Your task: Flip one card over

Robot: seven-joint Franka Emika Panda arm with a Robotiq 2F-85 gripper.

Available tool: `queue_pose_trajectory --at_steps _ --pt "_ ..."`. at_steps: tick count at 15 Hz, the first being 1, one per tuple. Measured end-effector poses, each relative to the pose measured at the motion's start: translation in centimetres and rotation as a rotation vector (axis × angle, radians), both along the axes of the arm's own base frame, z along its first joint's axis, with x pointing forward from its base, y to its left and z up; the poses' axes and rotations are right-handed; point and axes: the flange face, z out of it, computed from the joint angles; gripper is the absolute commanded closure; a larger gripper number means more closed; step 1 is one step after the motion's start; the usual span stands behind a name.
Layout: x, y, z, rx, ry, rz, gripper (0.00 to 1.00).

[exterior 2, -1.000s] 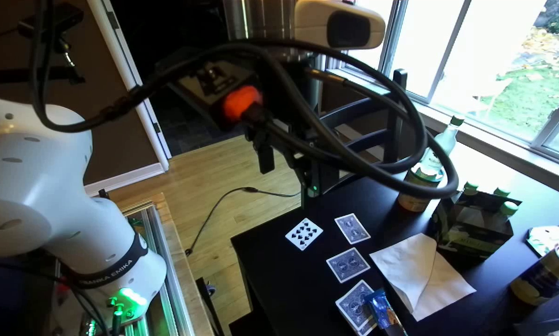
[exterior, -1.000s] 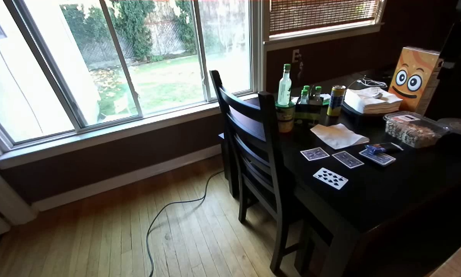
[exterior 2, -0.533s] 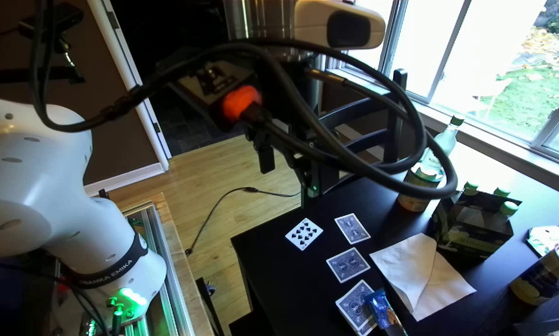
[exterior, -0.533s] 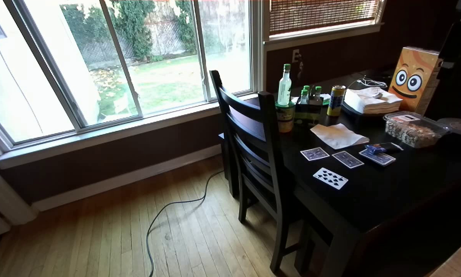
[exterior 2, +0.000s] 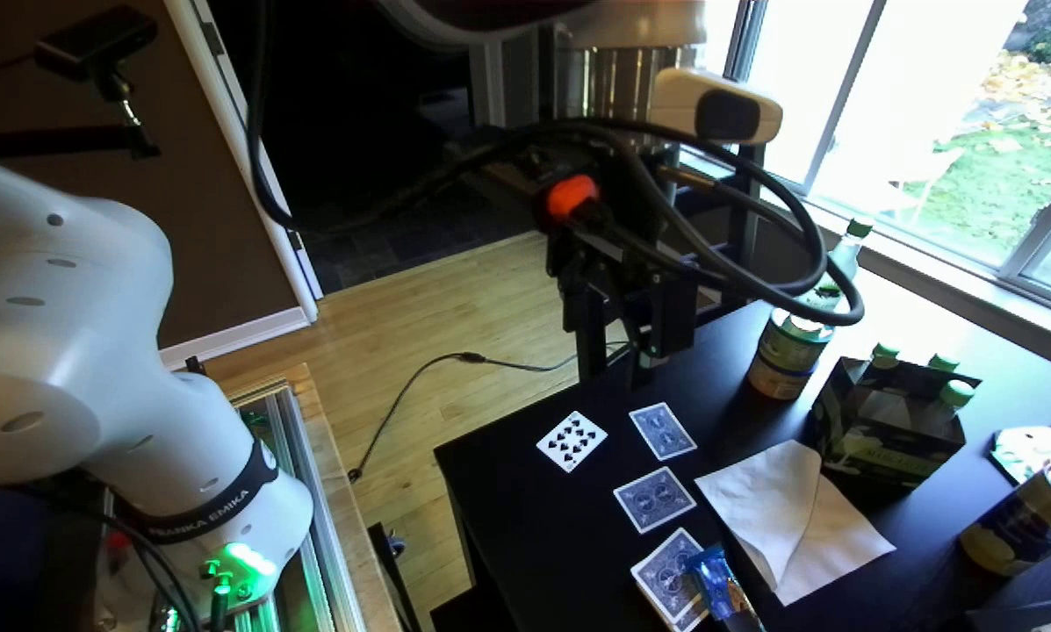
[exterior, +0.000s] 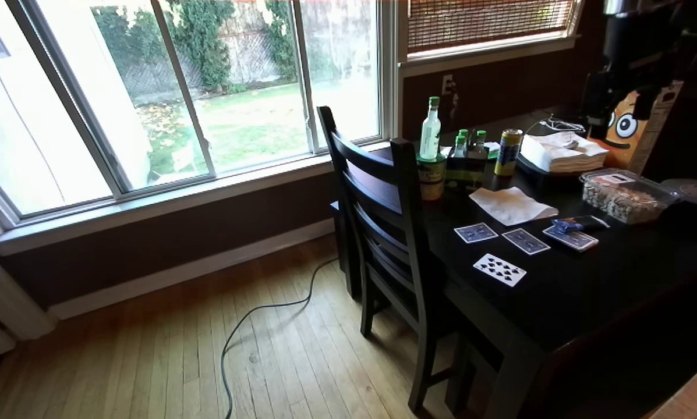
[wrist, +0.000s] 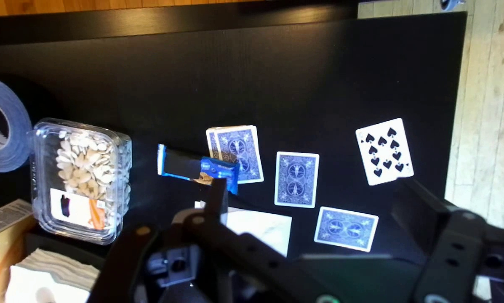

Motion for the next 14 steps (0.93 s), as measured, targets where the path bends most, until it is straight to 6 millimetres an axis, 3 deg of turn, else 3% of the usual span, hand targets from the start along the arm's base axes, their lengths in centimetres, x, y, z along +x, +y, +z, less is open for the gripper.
queue_pose_trajectory --at_steps 7,14 --pt "8.0 0.7 -7.9 -0.095 0.144 -0.173 0.0" --pt "11.4 0.1 -14.5 -0.248 0.22 -0.292 0.0"
